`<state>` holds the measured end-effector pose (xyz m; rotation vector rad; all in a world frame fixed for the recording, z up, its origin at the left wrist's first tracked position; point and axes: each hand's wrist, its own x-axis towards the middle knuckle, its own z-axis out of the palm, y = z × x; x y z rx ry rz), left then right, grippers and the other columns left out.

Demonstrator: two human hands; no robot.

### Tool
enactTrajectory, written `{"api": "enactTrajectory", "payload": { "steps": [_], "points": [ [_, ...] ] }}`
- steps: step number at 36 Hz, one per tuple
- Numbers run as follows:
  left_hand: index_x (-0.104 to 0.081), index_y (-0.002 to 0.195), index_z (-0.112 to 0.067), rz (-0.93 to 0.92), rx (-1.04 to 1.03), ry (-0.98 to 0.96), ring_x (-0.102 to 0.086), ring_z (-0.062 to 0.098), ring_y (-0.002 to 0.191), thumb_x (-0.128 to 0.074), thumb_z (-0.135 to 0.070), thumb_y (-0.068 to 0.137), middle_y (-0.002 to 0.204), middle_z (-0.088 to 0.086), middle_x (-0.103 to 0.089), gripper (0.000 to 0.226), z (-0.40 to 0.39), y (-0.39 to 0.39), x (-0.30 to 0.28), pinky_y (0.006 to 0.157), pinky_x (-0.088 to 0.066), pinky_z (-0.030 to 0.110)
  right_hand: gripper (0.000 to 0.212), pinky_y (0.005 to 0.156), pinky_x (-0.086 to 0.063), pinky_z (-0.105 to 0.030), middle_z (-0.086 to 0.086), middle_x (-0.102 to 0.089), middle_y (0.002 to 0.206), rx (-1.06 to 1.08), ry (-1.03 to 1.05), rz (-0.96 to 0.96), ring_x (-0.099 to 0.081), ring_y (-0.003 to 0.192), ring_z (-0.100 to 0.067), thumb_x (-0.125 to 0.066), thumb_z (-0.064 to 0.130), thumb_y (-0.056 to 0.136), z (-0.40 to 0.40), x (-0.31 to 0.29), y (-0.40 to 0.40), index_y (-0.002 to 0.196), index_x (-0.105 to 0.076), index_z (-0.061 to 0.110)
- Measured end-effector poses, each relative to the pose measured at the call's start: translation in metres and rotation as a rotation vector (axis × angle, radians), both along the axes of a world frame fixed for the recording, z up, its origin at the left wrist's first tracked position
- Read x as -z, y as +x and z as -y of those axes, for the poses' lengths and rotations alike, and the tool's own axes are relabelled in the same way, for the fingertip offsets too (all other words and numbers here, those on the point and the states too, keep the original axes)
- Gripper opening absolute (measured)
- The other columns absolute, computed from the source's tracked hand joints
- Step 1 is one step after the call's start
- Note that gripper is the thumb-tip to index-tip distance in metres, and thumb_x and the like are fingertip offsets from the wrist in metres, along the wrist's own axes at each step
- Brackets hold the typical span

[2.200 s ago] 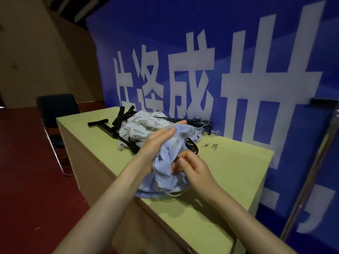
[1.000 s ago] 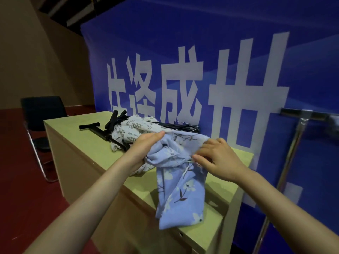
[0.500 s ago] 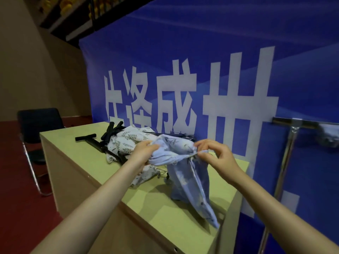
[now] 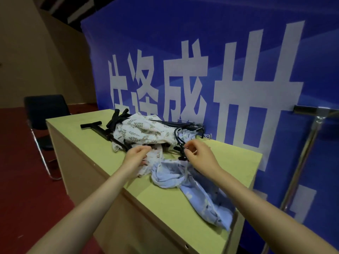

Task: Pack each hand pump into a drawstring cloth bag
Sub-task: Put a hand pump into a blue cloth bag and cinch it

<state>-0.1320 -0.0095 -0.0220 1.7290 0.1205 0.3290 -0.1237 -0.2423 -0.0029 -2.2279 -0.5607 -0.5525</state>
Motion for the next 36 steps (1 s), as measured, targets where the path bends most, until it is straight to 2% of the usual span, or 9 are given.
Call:
{"api": "enactTrajectory", "payload": {
  "steps": [3,10,14,17,21,26,31,34,36],
  "points": [
    [-0.067,0.108,-0.016,0.077,-0.152,0.174,-0.059,0.013,0.089,-0.054,-0.025,0.098,0.101,-0.006,-0.064,0.019,-0.035,0.006,0.005,0.069,-0.045,0.023,0.016,0.076,-0.049,-0.030,0.001,-0.066,0.097,-0.130,0.070,-0.024,-0.060,0.088,-0.014,-0.053,0.023,0.095,-0.046,-0.020,0.004,0.102,-0.065,0.015],
    [-0.074,0.101,-0.011,-0.128,-0.227,0.629,-0.064,0.022,0.100,-0.061,-0.019,0.090,0.107,0.006,-0.072,0.019,-0.124,0.023,0.031,0.086,-0.048,0.030,0.034,0.064,-0.047,-0.040,-0.026,-0.064,0.086,-0.259,-0.284,-0.135,-0.057,0.073,-0.036,-0.048,0.024,0.097,-0.152,-0.010,0.061,0.090,-0.064,-0.005],
    [-0.075,0.104,-0.007,-0.151,-0.197,0.612,-0.065,0.021,0.102,-0.062,-0.014,0.088,0.108,0.007,-0.072,0.021,-0.153,0.030,0.043,0.085,-0.046,0.025,0.043,0.055,-0.023,-0.031,-0.007,-0.035,0.058,-0.207,-0.253,-0.294,-0.034,0.054,-0.021,-0.054,0.037,0.096,-0.199,0.009,0.096,0.064,-0.038,0.013],
    [-0.072,0.108,-0.005,-0.113,-0.127,0.510,-0.057,0.014,0.102,-0.061,-0.006,0.090,0.110,0.006,-0.065,0.021,-0.161,0.031,0.049,0.087,-0.039,0.018,0.042,0.053,-0.032,-0.029,0.001,-0.049,0.066,-0.050,-0.443,-0.240,-0.047,0.061,-0.017,-0.054,0.057,0.089,-0.220,0.017,0.108,0.076,-0.051,0.018],
    [-0.072,0.103,-0.021,-0.031,-0.101,0.506,-0.050,0.022,0.115,-0.064,-0.018,0.088,0.114,0.010,-0.057,0.017,-0.176,0.028,0.065,0.107,-0.035,0.032,0.043,0.063,-0.042,-0.031,0.000,-0.055,0.086,0.047,-0.643,-0.165,-0.054,0.080,-0.021,-0.055,0.059,0.087,-0.238,0.025,0.113,0.097,-0.055,0.017],
    [-0.071,0.108,-0.018,-0.006,-0.092,0.468,-0.050,0.018,0.114,-0.062,-0.012,0.091,0.116,0.007,-0.056,0.020,-0.181,0.029,0.071,0.101,-0.035,0.023,0.035,0.057,-0.042,-0.030,0.000,-0.063,0.072,0.014,-0.219,-0.271,-0.063,0.074,-0.025,-0.049,0.050,0.088,-0.243,0.025,0.116,0.082,-0.058,0.016],
    [-0.066,0.114,-0.012,-0.043,-0.143,0.268,-0.056,0.013,0.099,-0.050,-0.016,0.099,0.104,-0.001,-0.062,0.023,-0.177,0.032,0.056,0.082,-0.039,0.019,0.023,0.068,-0.057,-0.048,-0.009,-0.071,0.082,-0.143,0.373,-0.425,-0.068,0.068,-0.026,-0.047,0.035,0.093,-0.240,-0.004,0.110,0.094,-0.060,0.016],
    [-0.062,0.121,-0.006,-0.045,-0.249,0.084,-0.059,0.016,0.079,-0.040,-0.020,0.102,0.094,0.002,-0.063,0.032,-0.179,0.040,0.039,0.073,-0.047,0.025,0.022,0.051,-0.052,-0.030,-0.001,-0.064,0.078,-0.122,0.527,-0.429,-0.064,0.055,-0.015,-0.045,0.027,0.096,-0.223,-0.029,0.103,0.103,-0.061,0.013],
    [-0.056,0.128,-0.003,-0.038,-0.282,-0.045,-0.061,0.020,0.084,-0.037,-0.026,0.103,0.104,0.009,-0.065,0.039,-0.180,0.044,0.022,0.082,-0.051,0.034,0.022,0.048,-0.045,-0.025,0.000,-0.062,0.077,-0.131,0.506,-0.389,-0.062,0.050,-0.010,-0.046,0.027,0.096,-0.209,-0.035,0.101,0.102,-0.063,0.015]
  ]
}}
